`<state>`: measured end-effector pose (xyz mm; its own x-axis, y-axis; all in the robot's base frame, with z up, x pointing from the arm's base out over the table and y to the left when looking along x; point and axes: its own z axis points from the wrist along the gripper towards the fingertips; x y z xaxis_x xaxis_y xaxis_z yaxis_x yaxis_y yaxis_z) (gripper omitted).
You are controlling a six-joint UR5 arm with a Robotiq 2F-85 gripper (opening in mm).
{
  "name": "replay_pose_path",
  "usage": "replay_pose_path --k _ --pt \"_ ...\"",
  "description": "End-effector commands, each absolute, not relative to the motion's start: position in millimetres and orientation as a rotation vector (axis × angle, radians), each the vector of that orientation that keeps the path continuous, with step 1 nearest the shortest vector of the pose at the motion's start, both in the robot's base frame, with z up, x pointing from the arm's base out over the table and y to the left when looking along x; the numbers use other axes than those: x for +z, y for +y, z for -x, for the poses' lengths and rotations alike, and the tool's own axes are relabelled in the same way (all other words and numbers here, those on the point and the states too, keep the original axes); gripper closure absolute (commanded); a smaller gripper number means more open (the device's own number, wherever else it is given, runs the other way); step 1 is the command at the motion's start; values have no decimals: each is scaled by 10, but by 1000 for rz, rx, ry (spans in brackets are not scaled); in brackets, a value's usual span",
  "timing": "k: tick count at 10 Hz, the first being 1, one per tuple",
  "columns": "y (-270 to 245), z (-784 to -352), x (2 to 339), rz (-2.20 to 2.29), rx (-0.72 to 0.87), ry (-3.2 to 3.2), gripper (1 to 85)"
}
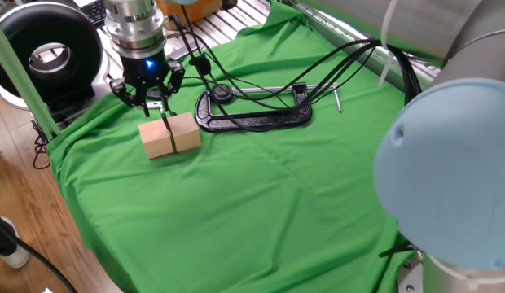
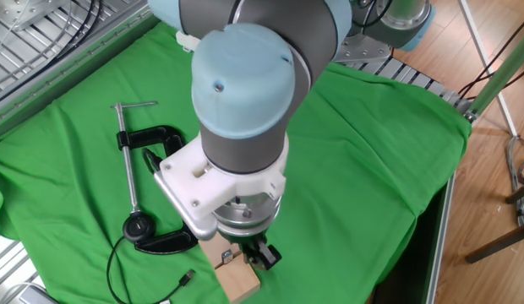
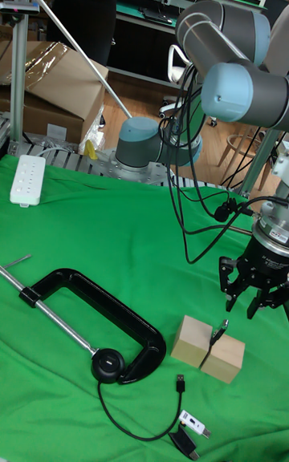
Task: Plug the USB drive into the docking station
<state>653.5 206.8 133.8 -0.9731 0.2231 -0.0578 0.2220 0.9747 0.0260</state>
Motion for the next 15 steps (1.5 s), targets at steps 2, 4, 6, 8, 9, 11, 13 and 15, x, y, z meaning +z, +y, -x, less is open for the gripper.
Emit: replay_pose_path --k 2,4,6,8,9,11,13,15 --pt "1996 -6620 1243 -338 12 3045 477" --pt "1907 -6535 1255 -352 -18 3068 480" --pt "1921 -6441 1231 -419 17 3094 487" --pt "1997 -6455 1248 -468 60 3092 473" --pt "1997 -6458 1230 -499 64 3093 470" --pt "1945 -6481 1155 -545 39 3089 473" --pt "1906 -6529 1104 -551 23 3082 473" --pt "1891 -6573 1038 -556 13 3075 473"
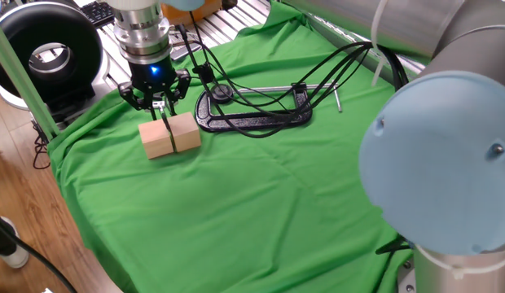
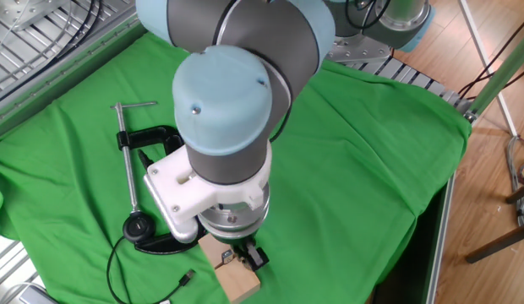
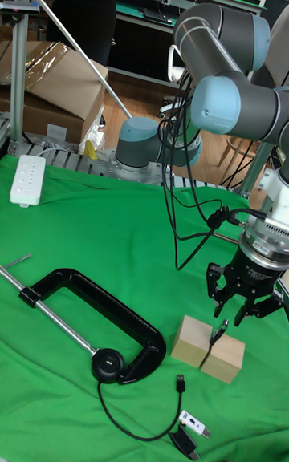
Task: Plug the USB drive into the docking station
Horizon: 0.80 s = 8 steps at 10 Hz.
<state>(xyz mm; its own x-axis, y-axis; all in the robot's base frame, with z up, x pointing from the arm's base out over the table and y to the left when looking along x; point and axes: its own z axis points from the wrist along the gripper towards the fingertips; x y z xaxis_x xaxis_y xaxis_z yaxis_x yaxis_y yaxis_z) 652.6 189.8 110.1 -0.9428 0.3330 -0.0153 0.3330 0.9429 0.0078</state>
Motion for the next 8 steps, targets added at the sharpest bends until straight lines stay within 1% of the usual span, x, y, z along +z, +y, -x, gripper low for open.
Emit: replay_pose_path --k 1,8 --pt "1861 -6613 1004 -545 1 3068 473" --pt "1864 -6650 912 -554 1 3075 477"
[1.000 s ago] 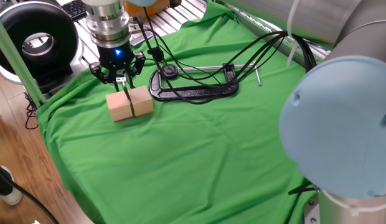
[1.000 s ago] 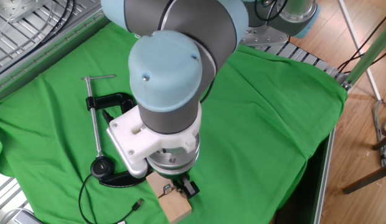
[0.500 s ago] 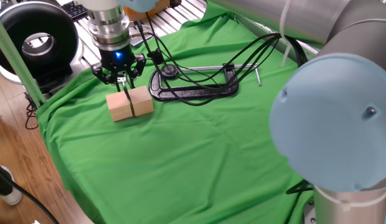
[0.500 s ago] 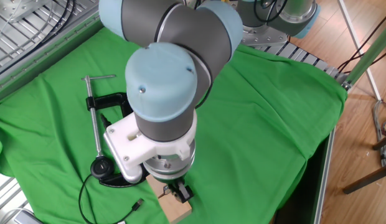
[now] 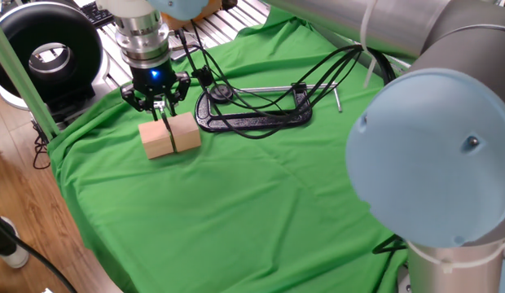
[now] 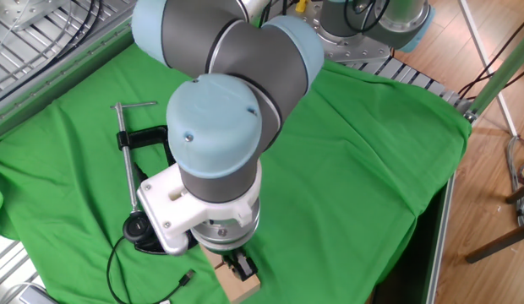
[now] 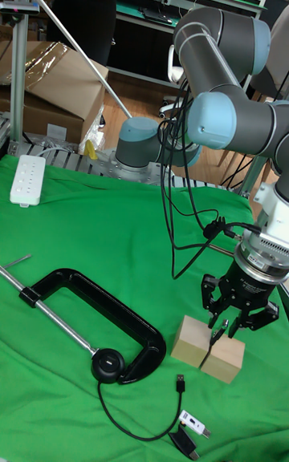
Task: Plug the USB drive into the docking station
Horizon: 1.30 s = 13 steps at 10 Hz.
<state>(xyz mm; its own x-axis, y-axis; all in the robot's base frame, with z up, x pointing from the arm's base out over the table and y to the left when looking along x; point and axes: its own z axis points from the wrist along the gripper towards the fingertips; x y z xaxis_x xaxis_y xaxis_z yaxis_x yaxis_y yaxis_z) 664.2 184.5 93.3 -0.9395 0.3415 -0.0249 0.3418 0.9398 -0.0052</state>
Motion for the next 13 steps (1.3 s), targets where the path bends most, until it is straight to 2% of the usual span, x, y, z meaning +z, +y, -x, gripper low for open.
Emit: replay_pose_path --k 1,5,7,11,13 --pt "1860 -6631 924 -555 -3 3081 487" --pt "2070 -6656 959 -507 125 3088 490" --pt "1895 -6615 950 -428 17 3107 500" --pt "1955 -6651 952 -470 56 3090 497" --pt "1846 -6640 938 -469 -7 3091 500"
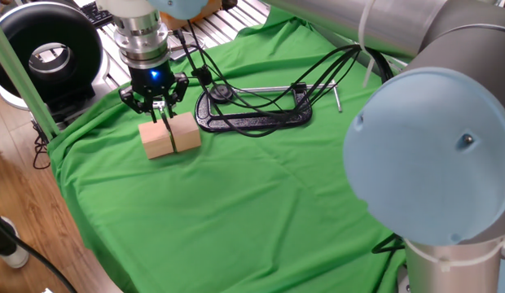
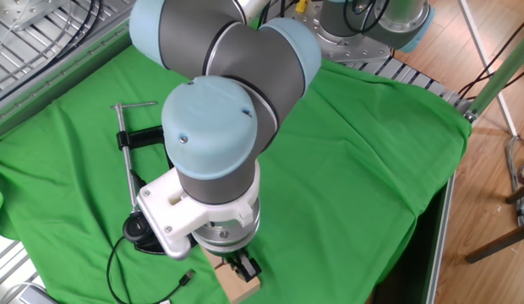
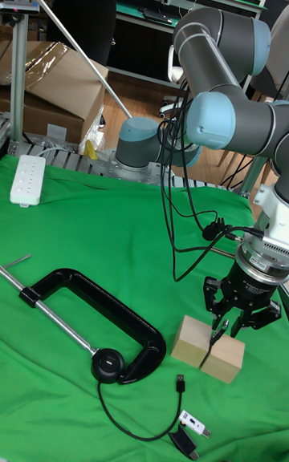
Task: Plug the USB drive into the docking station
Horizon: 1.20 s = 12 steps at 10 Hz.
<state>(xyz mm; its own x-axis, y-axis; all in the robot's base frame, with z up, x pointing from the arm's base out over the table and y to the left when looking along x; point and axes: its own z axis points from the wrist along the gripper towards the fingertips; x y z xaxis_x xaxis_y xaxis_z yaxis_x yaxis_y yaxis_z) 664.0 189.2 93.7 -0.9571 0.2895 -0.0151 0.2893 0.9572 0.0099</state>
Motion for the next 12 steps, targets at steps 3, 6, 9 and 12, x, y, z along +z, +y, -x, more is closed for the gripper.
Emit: replay_pose_path --k 3,6,9,12 --pt "1791 -6689 842 -483 -34 3087 503" --pt "1864 -6701 843 -498 -5 3088 503" --pt "1830 -6662 824 -505 -8 3099 513" --pt "1828 -6666 792 -510 -12 3102 513"
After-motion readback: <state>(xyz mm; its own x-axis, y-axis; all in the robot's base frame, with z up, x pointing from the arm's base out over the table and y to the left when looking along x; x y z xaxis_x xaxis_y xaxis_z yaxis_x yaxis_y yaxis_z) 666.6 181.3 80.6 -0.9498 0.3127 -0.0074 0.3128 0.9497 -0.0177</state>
